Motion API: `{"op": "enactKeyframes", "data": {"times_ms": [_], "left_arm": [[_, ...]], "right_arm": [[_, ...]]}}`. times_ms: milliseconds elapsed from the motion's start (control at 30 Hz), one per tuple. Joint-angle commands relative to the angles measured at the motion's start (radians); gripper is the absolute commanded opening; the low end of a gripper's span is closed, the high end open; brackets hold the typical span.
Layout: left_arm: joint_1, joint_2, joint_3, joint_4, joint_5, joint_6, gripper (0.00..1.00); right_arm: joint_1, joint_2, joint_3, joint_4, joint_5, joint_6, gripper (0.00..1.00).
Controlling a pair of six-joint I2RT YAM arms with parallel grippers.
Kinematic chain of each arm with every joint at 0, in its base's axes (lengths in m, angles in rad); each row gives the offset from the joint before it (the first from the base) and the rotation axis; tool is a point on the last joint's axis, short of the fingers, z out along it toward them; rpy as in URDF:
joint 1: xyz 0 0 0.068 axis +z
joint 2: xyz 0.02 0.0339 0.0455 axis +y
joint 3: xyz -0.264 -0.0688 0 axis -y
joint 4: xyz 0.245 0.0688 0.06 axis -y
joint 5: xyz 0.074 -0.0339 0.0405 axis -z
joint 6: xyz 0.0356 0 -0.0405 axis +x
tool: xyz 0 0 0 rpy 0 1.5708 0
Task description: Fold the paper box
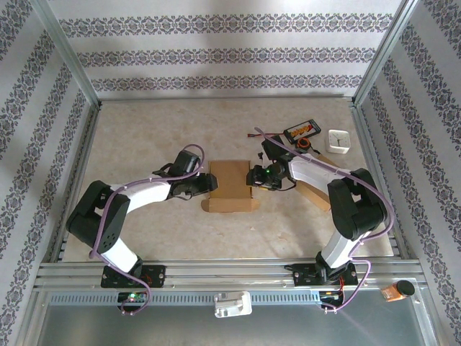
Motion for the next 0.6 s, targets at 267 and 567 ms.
{"op": "enactKeyframes", "data": {"times_ms": [267, 567], "left_arm": [[0.005, -0.087, -0.004, -0.06, -0.05, -0.002, 0.58], [0.007, -0.148, -0.015, -0.037, -0.094, 0.031, 0.67]], "right_arm": [[0.027, -0.093, 0.033, -0.032, 0.021, 0.002, 0.59], [0.024, -0.017, 0.015, 0.019, 0.067, -0.025, 0.54]]}}
